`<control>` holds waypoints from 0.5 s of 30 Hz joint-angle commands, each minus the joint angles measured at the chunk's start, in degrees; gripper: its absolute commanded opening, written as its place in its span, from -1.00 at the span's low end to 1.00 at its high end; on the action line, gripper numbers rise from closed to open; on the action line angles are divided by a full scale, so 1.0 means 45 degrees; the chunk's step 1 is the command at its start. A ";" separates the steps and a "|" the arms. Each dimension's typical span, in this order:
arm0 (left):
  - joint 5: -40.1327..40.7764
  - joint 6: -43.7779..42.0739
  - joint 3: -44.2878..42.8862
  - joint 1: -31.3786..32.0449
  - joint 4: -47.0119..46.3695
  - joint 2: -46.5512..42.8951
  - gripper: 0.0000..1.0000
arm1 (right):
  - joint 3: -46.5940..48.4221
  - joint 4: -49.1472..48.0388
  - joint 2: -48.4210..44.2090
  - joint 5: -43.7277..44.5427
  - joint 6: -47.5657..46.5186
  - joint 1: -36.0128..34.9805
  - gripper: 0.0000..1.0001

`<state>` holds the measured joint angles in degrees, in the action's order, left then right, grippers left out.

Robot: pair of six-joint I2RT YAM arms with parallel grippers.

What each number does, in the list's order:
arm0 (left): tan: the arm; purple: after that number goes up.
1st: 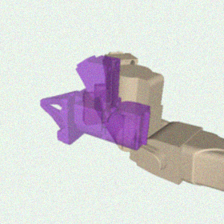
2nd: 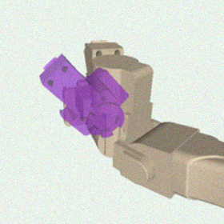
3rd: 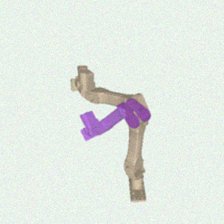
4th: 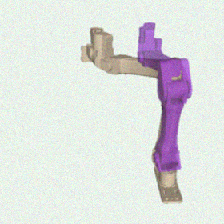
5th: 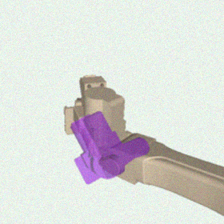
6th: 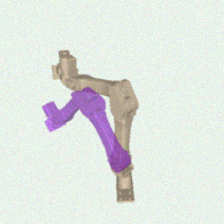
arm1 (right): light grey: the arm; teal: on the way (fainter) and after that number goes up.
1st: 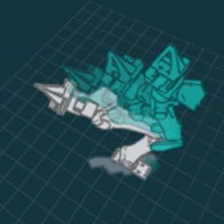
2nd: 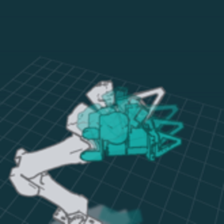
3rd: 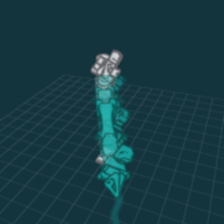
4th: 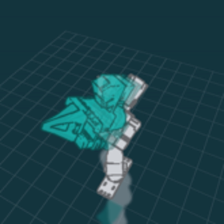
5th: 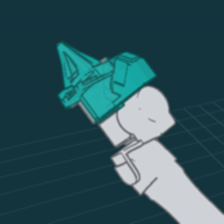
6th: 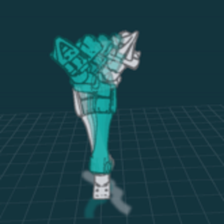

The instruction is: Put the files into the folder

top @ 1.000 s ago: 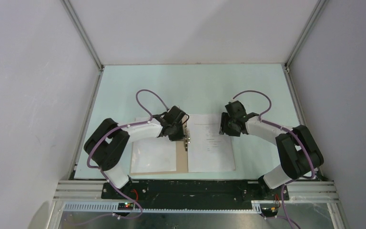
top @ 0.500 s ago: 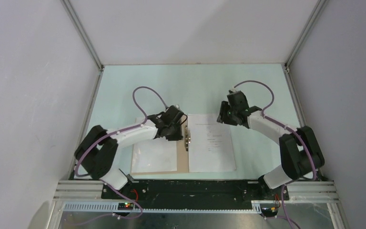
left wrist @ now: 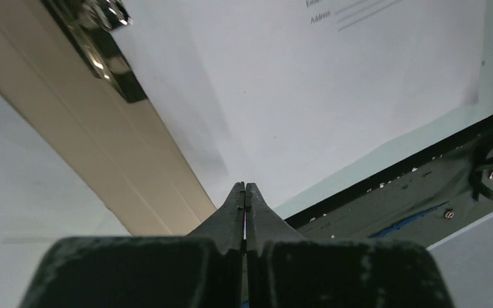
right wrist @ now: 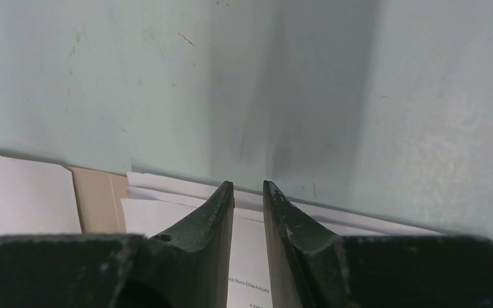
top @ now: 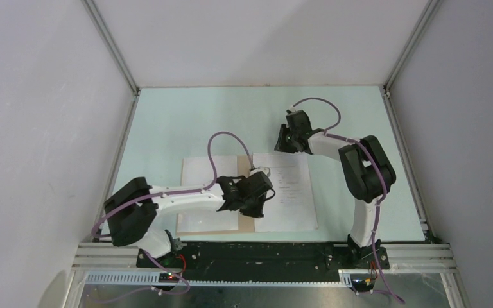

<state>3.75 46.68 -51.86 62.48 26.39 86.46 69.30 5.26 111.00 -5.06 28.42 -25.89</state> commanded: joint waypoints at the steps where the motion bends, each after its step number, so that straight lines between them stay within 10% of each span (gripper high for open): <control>1: -0.0439 0.0418 -0.0589 0.0368 -0.0143 0.0529 -1.00 | 0.0705 -0.0378 0.0488 0.0112 -0.0151 -0.0291 -0.44; 15: -0.2293 -0.0315 -0.0580 0.1747 -0.0267 0.1216 -1.00 | 0.0835 -0.0266 0.1008 0.0173 -0.0239 -0.0442 -0.45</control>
<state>-3.73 46.48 -53.47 68.64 25.85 91.20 71.16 4.40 113.91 -5.02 28.38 -27.75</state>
